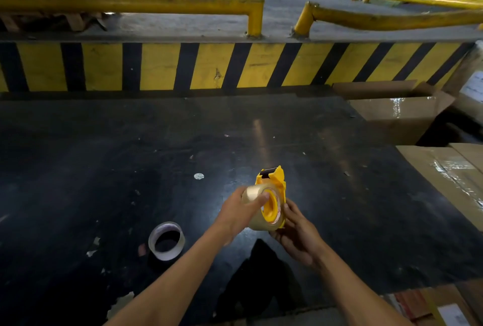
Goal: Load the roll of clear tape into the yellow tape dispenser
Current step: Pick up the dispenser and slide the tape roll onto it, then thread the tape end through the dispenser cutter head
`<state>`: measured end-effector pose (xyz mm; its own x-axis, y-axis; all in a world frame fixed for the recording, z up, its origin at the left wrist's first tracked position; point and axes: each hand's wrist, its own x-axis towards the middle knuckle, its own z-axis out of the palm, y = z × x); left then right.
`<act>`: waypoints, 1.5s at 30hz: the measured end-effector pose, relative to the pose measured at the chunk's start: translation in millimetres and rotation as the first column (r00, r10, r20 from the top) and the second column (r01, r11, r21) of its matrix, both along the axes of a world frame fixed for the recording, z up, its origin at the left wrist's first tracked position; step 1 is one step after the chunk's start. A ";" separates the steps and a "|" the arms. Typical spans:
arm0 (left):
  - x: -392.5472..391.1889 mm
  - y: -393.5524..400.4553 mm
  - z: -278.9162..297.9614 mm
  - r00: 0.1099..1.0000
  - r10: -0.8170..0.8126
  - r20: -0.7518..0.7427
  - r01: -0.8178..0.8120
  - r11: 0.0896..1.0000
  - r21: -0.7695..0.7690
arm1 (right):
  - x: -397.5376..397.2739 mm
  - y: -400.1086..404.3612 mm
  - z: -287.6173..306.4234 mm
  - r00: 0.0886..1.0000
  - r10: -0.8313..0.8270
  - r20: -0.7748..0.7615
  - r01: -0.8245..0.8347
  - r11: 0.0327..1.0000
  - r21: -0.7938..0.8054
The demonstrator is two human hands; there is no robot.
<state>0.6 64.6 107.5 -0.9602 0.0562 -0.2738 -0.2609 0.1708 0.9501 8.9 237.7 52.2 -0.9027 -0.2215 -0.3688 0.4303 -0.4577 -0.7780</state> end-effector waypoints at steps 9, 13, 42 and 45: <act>2.0 18.5 -4.7 0.968 0.210 -0.137 -0.206 0.978 0.047 | -8.8 -14.3 -7.5 0.993 -0.108 0.049 0.118 0.945 -0.304; 5.1 27.7 -5.2 0.935 0.300 -0.188 -0.284 0.953 0.107 | -10.9 -22.7 -0.2 0.995 -0.100 -0.020 0.092 0.964 -0.249; -17.7 -14.5 2.5 0.934 -0.352 -0.056 0.352 0.883 0.309 | -11.5 -3.7 18.8 0.971 0.092 -0.221 -0.039 0.971 0.234; -14.0 -14.5 -2.6 0.926 -0.373 -0.061 0.372 0.871 0.322 | -12.7 -1.1 16.5 0.966 0.113 -0.232 -0.056 0.970 0.236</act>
<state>-13.5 50.1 104.9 -0.8499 0.4946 -0.1817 -0.2415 -0.0593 0.9686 -3.9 236.5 68.7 -0.9525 -0.2374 -0.1906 0.2455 -0.2283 -0.9421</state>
